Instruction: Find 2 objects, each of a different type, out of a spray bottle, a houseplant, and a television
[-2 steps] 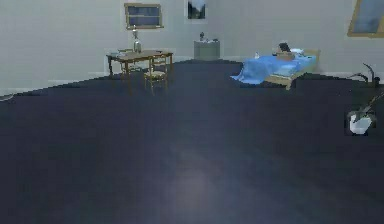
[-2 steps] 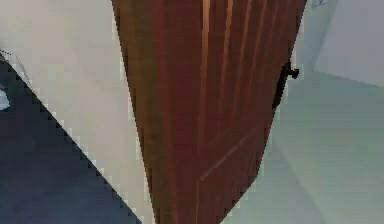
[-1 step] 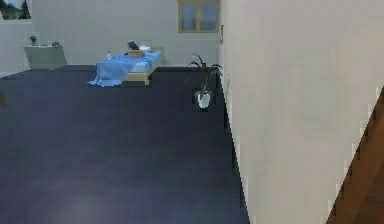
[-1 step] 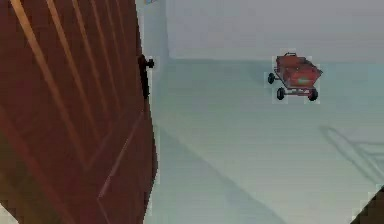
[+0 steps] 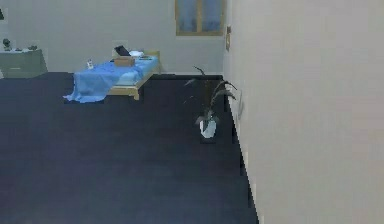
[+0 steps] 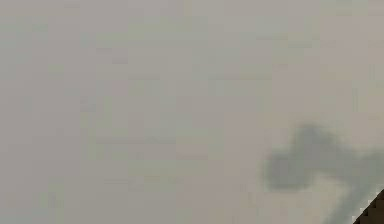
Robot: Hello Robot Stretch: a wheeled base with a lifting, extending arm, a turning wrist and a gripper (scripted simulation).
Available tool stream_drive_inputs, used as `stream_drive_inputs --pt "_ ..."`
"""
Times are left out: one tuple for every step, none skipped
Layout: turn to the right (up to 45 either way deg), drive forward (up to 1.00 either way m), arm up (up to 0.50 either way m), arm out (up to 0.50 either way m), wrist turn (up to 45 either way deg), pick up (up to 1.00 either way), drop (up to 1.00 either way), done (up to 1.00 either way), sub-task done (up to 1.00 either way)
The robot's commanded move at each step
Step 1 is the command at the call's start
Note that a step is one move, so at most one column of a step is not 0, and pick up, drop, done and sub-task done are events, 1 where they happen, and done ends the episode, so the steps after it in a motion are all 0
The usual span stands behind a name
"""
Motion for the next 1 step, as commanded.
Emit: stream_drive_inputs --pt "3.0 0.0 0.0 0.0 0.0 0.0 0.0 0.0 0.0"
